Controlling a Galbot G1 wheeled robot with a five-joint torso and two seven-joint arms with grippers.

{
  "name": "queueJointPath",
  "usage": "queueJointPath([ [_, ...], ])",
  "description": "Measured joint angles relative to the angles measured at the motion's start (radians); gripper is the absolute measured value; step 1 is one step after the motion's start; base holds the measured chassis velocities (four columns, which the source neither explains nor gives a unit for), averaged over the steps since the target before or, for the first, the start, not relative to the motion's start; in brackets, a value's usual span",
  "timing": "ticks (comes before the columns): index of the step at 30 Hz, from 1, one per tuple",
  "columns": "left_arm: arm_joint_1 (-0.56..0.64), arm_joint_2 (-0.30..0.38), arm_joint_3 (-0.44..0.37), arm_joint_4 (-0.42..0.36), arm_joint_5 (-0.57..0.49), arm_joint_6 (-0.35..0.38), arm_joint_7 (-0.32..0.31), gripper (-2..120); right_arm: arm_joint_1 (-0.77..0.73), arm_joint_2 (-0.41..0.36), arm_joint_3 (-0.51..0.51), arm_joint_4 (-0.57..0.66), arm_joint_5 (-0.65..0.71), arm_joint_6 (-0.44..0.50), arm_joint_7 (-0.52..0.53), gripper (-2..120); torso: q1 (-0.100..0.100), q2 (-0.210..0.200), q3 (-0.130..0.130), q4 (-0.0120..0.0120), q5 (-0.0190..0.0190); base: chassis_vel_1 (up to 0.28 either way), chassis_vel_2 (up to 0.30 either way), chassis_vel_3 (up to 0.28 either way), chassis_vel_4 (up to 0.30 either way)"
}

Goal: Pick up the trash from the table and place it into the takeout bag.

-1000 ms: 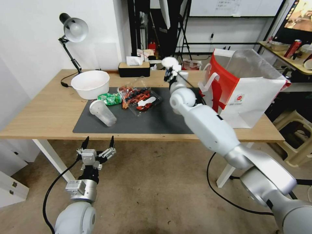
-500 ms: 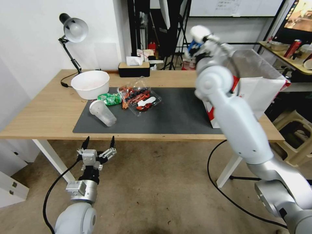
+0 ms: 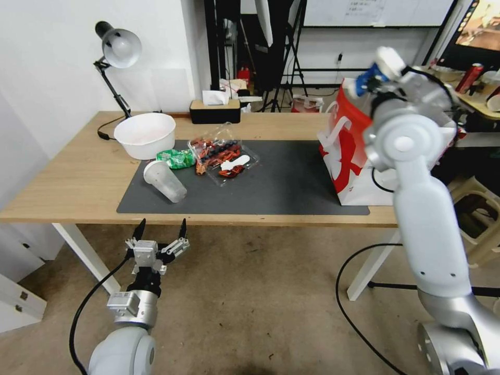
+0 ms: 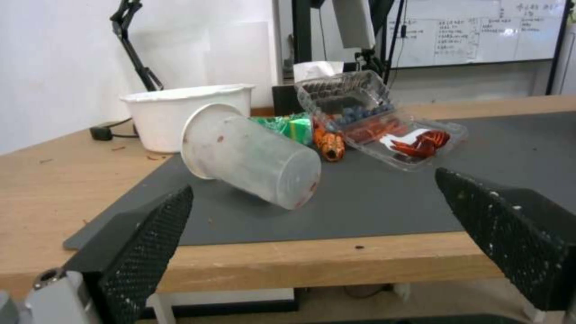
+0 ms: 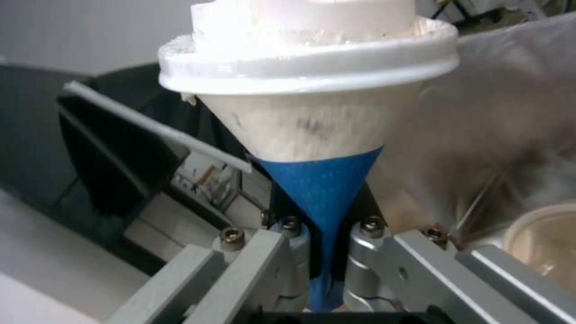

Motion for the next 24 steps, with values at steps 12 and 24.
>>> queueJointPath([
  [12, 0.002, -0.007, 0.013, -0.001, 0.016, -0.003, 0.015, 100, -0.081, -0.015, 0.057, 0.033, 0.028, -0.012, 0.022, 11, 0.000, 0.000, 0.000, 0.0001, 0.0000, 0.000, 0.000, 0.000, 0.000],
  [24, 0.008, -0.010, 0.010, -0.001, 0.025, -0.015, 0.020, 100, -0.075, -0.014, 0.059, 0.032, 0.045, -0.019, 0.034, 54, 0.000, 0.000, 0.000, 0.0001, -0.0001, 0.000, 0.000, 0.000, 0.000],
])
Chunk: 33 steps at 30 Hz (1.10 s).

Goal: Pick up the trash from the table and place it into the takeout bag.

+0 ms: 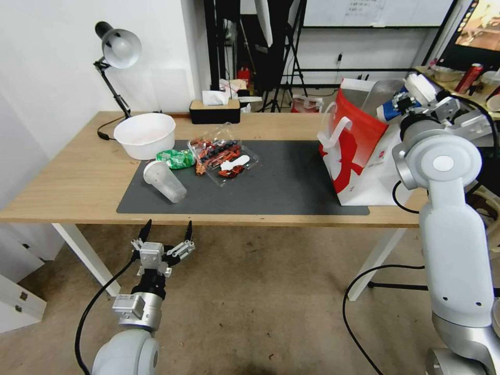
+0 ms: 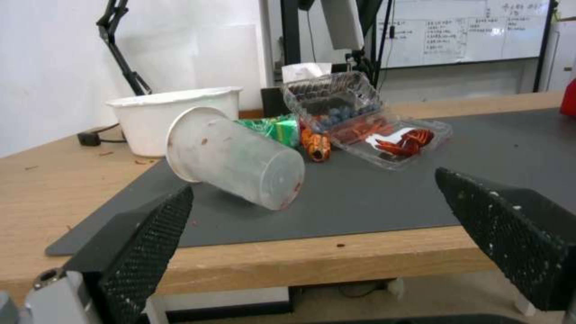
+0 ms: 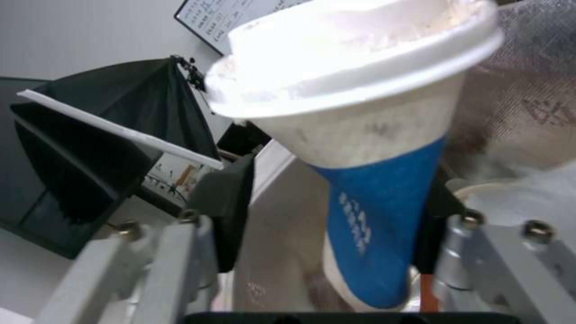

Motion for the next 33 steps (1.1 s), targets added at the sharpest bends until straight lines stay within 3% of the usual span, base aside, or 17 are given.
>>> queueJointPath([
  [13, 0.004, -0.002, 0.002, 0.001, 0.004, -0.005, 0.006, 100, 0.019, -0.017, -0.003, -0.012, 0.004, -0.024, 0.033, 98, 0.000, 0.000, 0.000, 0.0000, 0.0000, 0.000, 0.000, 0.000, 0.000],
  [25, 0.003, 0.000, 0.003, 0.011, 0.006, -0.016, 0.008, 100, 0.031, -0.027, -0.006, -0.003, 0.000, -0.027, 0.028, 100, 0.000, 0.000, 0.000, -0.0001, 0.0001, 0.000, 0.000, 0.000, 0.000],
  [33, 0.000, 0.006, 0.000, 0.013, 0.002, -0.017, 0.008, 100, -0.027, -0.046, -0.030, 0.066, -0.087, 0.020, -0.150, 100, 0.000, 0.000, 0.000, 0.0000, -0.0001, 0.000, 0.000, 0.000, 0.000],
])
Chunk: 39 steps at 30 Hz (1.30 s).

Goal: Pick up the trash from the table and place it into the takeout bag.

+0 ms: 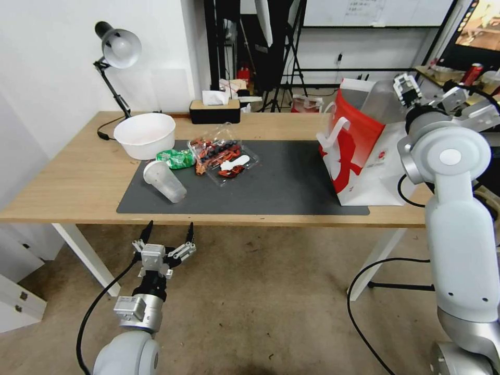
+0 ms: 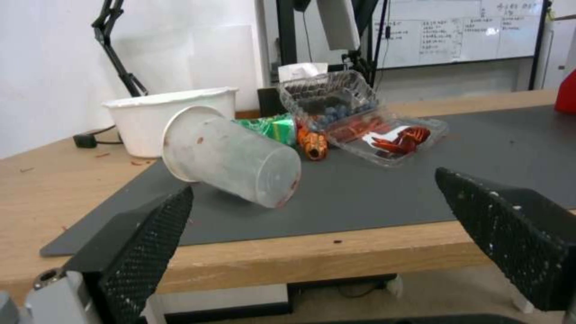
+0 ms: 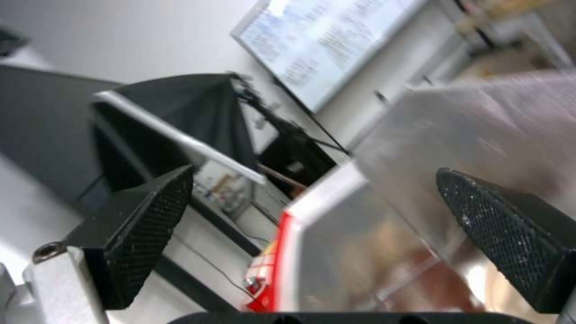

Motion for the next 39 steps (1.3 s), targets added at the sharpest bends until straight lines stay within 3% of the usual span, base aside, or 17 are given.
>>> queueJointPath([
  [5, -0.003, 0.001, 0.000, 0.004, -0.001, 0.000, 0.000, 100, -0.087, -0.044, -0.060, 0.067, -0.148, 0.013, -0.143, 100, 0.000, 0.000, 0.000, 0.0000, 0.0000, 0.000, 0.000, 0.000, 0.000],
  [8, -0.005, 0.000, 0.000, 0.007, -0.001, 0.000, 0.000, 100, -0.183, -0.077, -0.105, 0.110, -0.311, 0.030, -0.246, 100, 0.000, 0.000, 0.000, -0.0001, 0.0002, 0.000, 0.000, 0.000, 0.000],
  [16, -0.011, -0.001, 0.002, 0.012, -0.002, 0.000, -0.001, 100, -0.342, -0.122, -0.186, 0.197, -0.578, 0.049, -0.348, 100, 0.000, 0.000, 0.000, 0.0001, -0.0001, 0.000, 0.000, 0.000, 0.000],
  [27, -0.013, -0.001, 0.001, 0.018, -0.004, -0.003, -0.001, 100, -0.622, -0.100, -0.230, 0.196, -0.894, 0.185, -0.364, 100, 0.000, 0.000, 0.000, 0.0000, 0.0003, 0.000, 0.000, 0.000, 0.000],
  [39, -0.012, 0.003, -0.001, 0.019, -0.007, -0.007, -0.003, 100, -0.895, -0.026, -0.225, 0.143, -1.027, 0.385, -0.327, 100, 0.000, 0.000, 0.000, 0.0000, 0.0001, 0.000, 0.000, 0.000, 0.000],
])
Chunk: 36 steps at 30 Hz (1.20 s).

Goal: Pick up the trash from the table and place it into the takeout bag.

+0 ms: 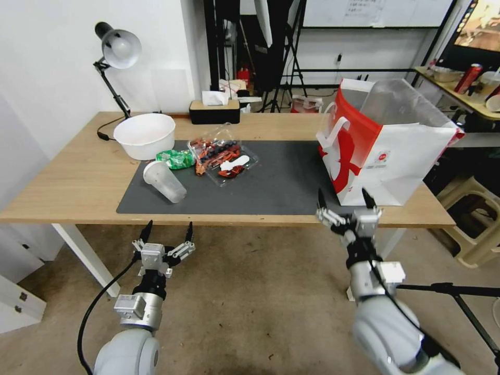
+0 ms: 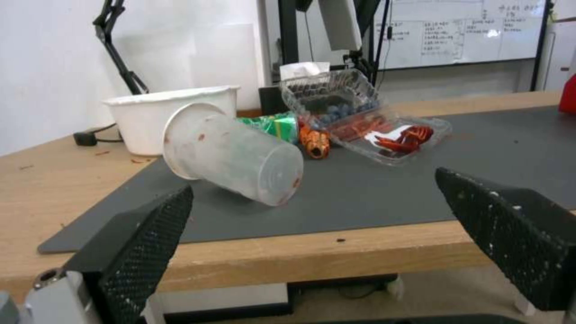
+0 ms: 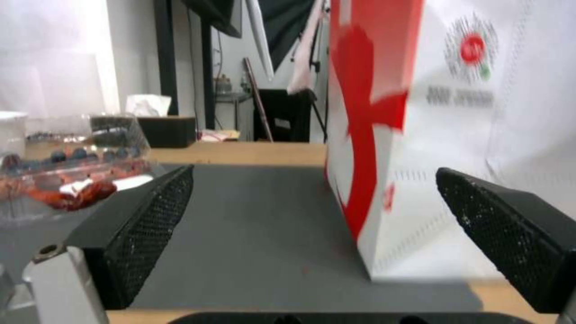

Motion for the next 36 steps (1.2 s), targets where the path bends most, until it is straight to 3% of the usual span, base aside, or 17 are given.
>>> queueJointPath([
  [8, 0.001, 0.002, 0.001, 0.000, 0.000, -0.002, 0.000, 100, -0.056, 0.024, -0.001, -0.044, -0.011, 0.061, 0.012, 100, 0.000, 0.000, 0.000, 0.0000, 0.0000, 0.000, 0.000, 0.000, 0.000],
  [23, -0.020, 0.024, 0.011, -0.002, -0.023, 0.009, -0.012, 100, -0.043, 0.032, -0.005, -0.064, -0.011, 0.063, 0.019, 100, 0.000, 0.000, 0.000, 0.0001, 0.0000, 0.000, 0.000, 0.000, 0.000],
  [31, -0.066, 0.078, 0.052, -0.044, -0.111, 0.125, -0.101, 100, -0.042, 0.032, -0.010, -0.067, -0.016, 0.060, 0.023, 100, 0.000, 0.000, 0.000, 0.0002, 0.0001, 0.000, 0.000, 0.000, 0.000],
  [34, -0.124, 0.110, 0.095, -0.078, -0.206, 0.243, -0.198, 100, -0.042, 0.034, -0.010, -0.066, -0.022, 0.058, 0.025, 100, 0.000, 0.000, 0.000, -0.0002, -0.0001, 0.000, 0.000, 0.000, 0.000],
  [36, -0.144, 0.117, 0.105, -0.083, -0.237, 0.274, -0.229, 100, -0.043, 0.035, -0.010, -0.065, -0.026, 0.058, 0.026, 100, 0.000, 0.000, 0.000, -0.0001, 0.0001, 0.000, 0.000, 0.000, 0.000],
])
